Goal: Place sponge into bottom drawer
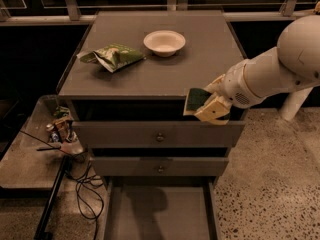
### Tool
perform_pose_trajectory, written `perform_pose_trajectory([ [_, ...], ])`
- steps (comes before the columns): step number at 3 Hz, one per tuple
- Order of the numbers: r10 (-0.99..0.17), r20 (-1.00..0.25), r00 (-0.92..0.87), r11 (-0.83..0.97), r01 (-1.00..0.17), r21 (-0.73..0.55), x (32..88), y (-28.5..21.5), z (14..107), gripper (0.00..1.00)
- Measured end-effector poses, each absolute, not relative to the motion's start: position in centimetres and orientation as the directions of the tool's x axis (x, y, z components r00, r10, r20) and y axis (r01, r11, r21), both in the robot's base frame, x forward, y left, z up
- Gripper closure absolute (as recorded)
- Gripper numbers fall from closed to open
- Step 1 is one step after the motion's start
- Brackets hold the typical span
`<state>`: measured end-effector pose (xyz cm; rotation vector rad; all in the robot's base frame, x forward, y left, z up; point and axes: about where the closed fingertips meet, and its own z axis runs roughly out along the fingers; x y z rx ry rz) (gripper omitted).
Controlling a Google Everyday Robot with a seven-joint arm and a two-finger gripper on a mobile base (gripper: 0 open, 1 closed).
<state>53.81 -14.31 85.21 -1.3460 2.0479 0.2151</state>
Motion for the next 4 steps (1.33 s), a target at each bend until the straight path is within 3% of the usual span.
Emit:
perform_pose_trajectory([
  [3,-0.663,-0.649,-0.373,0.450,-0.892,0.053,49.8,-8.7,71.4,1.00],
  [4,-0.643,-0.649,-0.406,0.470,-0.879,0.084,48.0,-8.0,67.1,1.00],
])
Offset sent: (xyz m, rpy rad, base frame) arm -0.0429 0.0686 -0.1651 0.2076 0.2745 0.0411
